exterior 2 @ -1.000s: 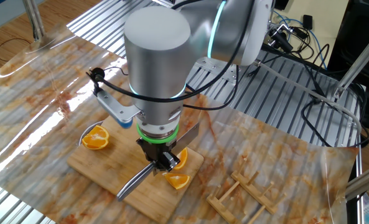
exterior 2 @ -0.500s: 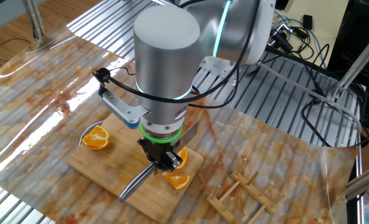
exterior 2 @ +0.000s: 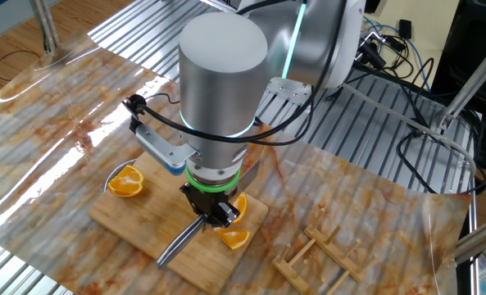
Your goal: Chop the orange
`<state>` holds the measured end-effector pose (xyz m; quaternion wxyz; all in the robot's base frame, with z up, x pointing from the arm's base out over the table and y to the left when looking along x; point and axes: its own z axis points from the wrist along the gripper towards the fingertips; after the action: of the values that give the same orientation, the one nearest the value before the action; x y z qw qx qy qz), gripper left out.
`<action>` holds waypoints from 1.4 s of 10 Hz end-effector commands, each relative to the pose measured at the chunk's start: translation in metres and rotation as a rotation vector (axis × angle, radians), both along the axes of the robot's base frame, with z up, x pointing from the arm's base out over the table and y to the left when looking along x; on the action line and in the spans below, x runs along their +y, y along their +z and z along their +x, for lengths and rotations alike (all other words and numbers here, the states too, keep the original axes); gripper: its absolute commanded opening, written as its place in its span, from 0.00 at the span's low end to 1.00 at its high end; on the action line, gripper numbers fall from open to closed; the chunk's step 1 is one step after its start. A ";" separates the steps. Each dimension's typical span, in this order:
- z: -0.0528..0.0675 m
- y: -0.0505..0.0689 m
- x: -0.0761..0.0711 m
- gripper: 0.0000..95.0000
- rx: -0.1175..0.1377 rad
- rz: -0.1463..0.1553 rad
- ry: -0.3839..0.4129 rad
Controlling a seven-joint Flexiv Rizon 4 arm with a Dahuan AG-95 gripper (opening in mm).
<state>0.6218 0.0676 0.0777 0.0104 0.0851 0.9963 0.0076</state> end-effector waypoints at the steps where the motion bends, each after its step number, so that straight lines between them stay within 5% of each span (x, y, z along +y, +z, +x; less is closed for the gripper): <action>1: 0.001 0.001 -0.001 0.00 0.002 0.000 0.002; 6: 0.000 0.003 0.009 0.00 0.002 0.031 0.006; 14: 0.002 0.001 0.015 0.00 0.012 0.002 0.118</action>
<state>0.6240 0.0824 0.0783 0.0039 0.0254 0.9996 0.0082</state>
